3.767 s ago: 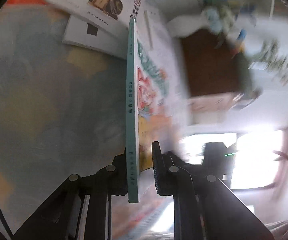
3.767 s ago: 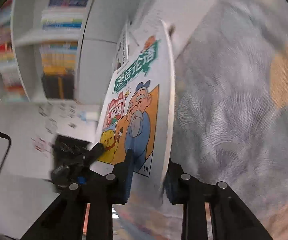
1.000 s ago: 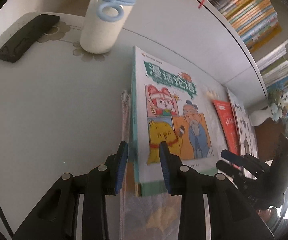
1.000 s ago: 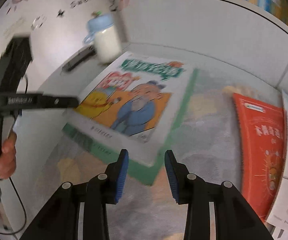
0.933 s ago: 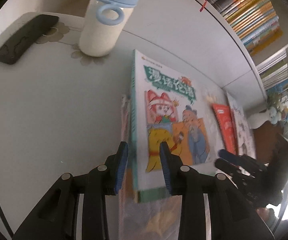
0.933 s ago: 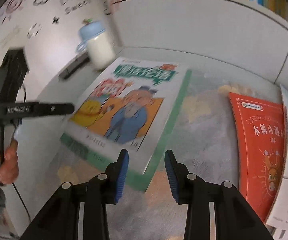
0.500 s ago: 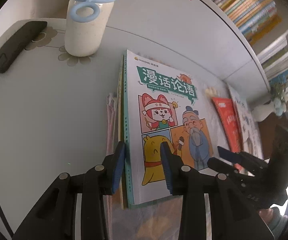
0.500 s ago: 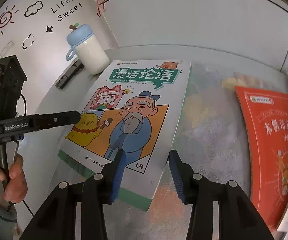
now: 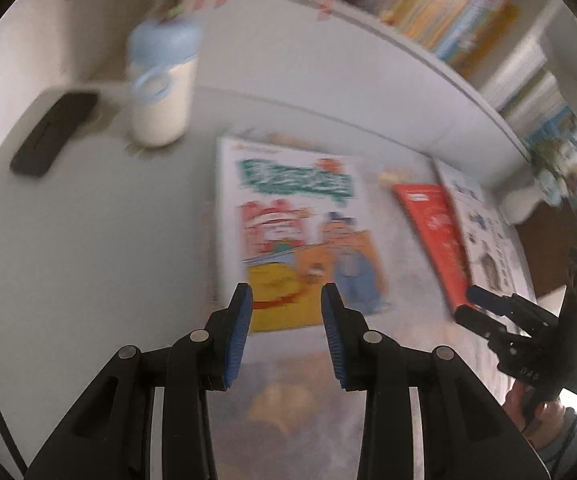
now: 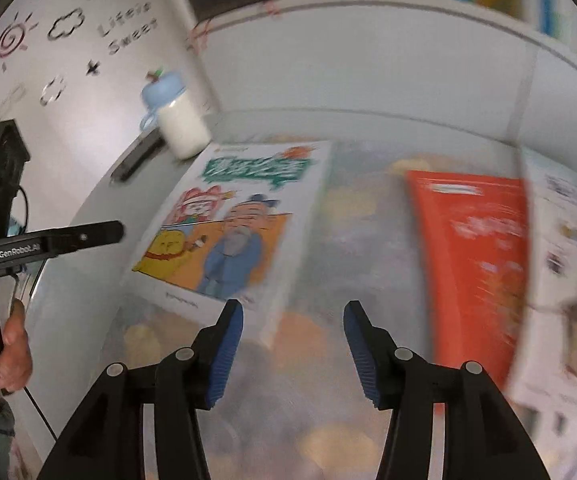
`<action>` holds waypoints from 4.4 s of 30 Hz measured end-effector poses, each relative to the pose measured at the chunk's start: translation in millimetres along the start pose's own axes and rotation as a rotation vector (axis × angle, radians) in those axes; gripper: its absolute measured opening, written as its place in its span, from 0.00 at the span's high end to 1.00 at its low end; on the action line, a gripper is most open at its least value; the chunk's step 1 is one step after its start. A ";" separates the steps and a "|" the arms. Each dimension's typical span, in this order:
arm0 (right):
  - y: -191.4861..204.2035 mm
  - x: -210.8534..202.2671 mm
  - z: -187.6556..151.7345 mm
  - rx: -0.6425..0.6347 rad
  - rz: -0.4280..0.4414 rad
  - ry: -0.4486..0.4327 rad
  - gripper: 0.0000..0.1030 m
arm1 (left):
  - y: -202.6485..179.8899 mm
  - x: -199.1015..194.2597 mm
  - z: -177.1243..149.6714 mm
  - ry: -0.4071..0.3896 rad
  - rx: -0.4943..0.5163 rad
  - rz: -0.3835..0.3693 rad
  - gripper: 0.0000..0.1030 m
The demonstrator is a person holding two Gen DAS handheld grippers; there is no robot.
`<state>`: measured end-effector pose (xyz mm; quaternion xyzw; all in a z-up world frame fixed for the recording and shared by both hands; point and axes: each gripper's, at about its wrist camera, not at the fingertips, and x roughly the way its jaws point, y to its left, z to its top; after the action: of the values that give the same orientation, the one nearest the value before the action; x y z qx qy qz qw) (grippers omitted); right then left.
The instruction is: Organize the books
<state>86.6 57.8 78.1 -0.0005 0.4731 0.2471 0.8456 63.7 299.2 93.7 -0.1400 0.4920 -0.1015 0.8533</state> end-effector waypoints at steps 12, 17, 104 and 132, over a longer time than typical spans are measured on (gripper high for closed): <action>-144.5 -132.6 -106.7 0.401 -0.104 -0.095 0.46 | -191.6 27.7 -18.1 0.086 0.230 -0.222 0.24; -192.9 -159.5 -125.3 0.474 -0.097 -0.111 0.46 | -236.0 41.4 -18.0 0.116 0.231 -0.231 0.24; -251.5 -137.1 -232.3 0.346 0.017 0.041 0.43 | -288.3 137.0 -149.8 0.303 0.059 -0.277 0.71; -328.7 -122.8 -271.8 0.969 0.634 -0.047 0.39 | -312.5 144.9 -122.6 0.386 -0.188 -0.729 0.87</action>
<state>-46.1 -345.8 -50.4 0.5338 0.4906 0.2435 0.6443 17.9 -56.6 23.5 -0.3606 0.5682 -0.3757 0.6371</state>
